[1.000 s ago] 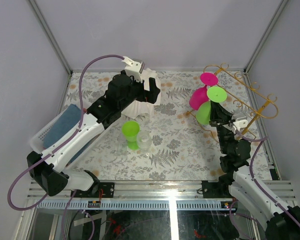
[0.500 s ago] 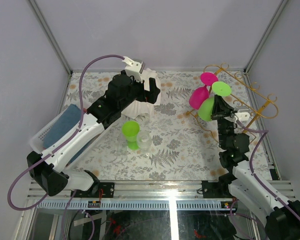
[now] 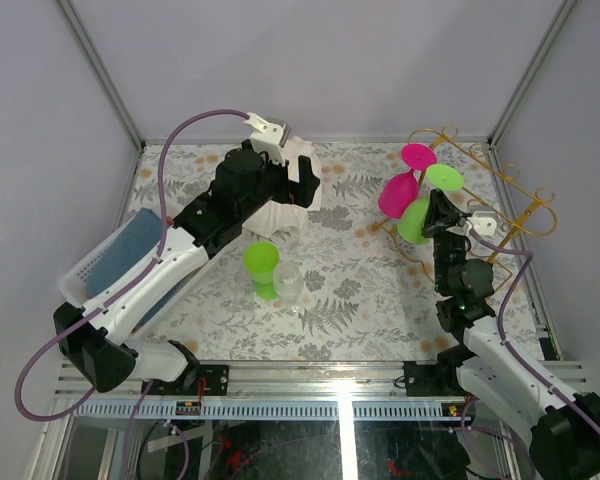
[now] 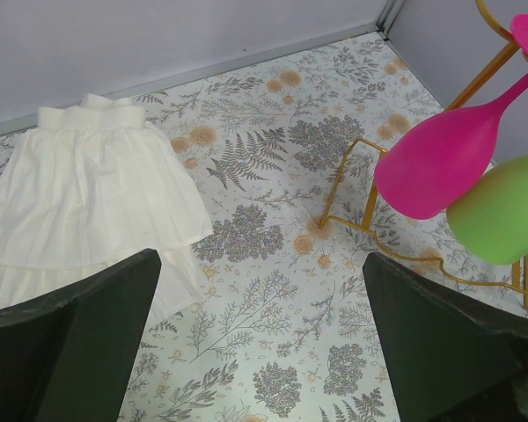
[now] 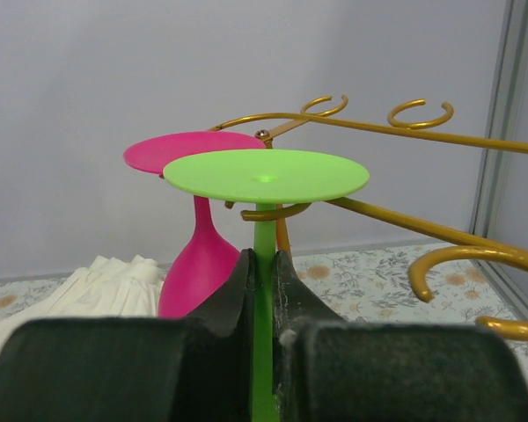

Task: Place the wine glass upside down on the wine glass rack
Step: Turn the wine glass upside down at the wine rack.

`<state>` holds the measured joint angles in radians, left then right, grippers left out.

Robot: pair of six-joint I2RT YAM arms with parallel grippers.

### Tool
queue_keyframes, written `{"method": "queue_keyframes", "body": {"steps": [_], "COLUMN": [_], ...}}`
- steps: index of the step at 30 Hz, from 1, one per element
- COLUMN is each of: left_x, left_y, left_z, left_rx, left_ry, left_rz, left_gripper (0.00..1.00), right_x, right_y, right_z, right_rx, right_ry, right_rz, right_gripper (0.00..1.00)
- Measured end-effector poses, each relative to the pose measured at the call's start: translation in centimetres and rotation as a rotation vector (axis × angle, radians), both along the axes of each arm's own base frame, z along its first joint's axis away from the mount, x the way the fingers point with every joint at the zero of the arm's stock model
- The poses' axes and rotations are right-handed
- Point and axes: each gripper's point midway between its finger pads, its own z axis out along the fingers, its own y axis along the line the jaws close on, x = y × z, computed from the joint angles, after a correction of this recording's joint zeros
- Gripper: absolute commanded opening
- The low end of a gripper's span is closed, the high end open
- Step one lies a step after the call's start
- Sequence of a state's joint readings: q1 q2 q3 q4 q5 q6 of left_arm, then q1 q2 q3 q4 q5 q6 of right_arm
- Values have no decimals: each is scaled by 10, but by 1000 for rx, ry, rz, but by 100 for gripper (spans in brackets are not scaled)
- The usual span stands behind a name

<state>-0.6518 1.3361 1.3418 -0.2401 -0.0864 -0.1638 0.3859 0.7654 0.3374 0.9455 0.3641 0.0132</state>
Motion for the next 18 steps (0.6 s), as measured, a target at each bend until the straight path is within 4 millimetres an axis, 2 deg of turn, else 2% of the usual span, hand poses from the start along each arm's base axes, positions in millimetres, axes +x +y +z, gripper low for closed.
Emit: {"method": "queue_keyframes", "body": {"steps": [7,18], "left_x": [0,0], "left_y": [0,0], "left_z": [0,0], "left_rx": [2,4], "left_ry": [-1,-3], "left_rz": [-1,-1], "left_gripper": [100,100], "right_x": [-1,-3], "right_y": [-7,-10], "right_z": [-2,-7], "right_rx": [14,18], "right_ry": [14,37], "right_rz": [-35,-45], "right_gripper": [3,25]}}
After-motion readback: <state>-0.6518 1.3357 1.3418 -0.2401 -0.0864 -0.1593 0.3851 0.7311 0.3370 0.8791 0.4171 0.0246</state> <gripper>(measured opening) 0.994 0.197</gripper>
